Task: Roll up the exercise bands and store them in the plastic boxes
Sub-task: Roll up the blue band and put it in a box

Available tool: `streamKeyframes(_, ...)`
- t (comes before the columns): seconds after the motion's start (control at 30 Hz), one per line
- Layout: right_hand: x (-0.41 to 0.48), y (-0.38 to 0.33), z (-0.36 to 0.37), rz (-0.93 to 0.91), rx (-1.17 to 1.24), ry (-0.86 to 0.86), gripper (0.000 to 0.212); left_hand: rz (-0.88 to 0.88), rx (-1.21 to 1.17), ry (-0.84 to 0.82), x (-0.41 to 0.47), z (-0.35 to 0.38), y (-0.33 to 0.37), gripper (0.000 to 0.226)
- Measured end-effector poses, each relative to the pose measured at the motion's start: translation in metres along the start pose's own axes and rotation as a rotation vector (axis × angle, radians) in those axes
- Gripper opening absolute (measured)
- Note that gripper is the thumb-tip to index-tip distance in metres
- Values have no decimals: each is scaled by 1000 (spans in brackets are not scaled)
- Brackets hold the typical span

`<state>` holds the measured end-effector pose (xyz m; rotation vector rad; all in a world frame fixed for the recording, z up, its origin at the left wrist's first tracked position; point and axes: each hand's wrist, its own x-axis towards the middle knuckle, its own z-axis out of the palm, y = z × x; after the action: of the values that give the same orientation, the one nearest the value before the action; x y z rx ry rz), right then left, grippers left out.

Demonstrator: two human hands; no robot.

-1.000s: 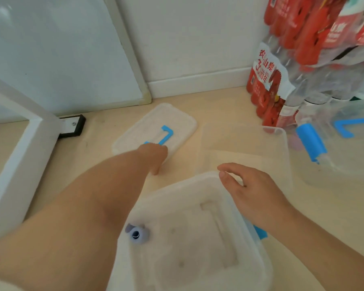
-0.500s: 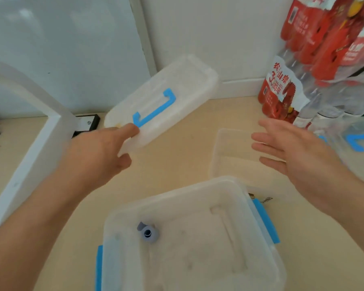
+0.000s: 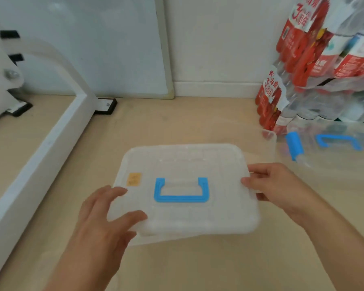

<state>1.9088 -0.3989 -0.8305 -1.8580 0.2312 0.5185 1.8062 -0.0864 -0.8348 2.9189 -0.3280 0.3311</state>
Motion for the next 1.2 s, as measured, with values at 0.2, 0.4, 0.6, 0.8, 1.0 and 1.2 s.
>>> streamKeyframes(0.2, 7, 22, 32, -107, -270, 197, 21, -160, -197, -73, -35, 35, 5, 76)
streamKeyframes(0.4, 11, 33, 44, -202, -392, 274, 22, -354, -305, -39, -45, 44, 7, 48)
streamKeyframes(0.6, 17, 41, 50, -236, -436, 327, 22, -588, -433, -36, -45, 42, 4, 49)
streamKeyframes(0.8, 18, 41, 52, -240, -516, 358, 24, -779, -559, 32, -29, 38, -4, 40)
streamKeyframes(1.0, 27, 34, 50, -145, -660, 391, 20, -839, -470, -15, -7, 38, -14, 39)
streamKeyframes(1.2, 42, 28, 40, -38, -425, 296, 17, -1058, -884, 1, -1, 36, -26, 35)
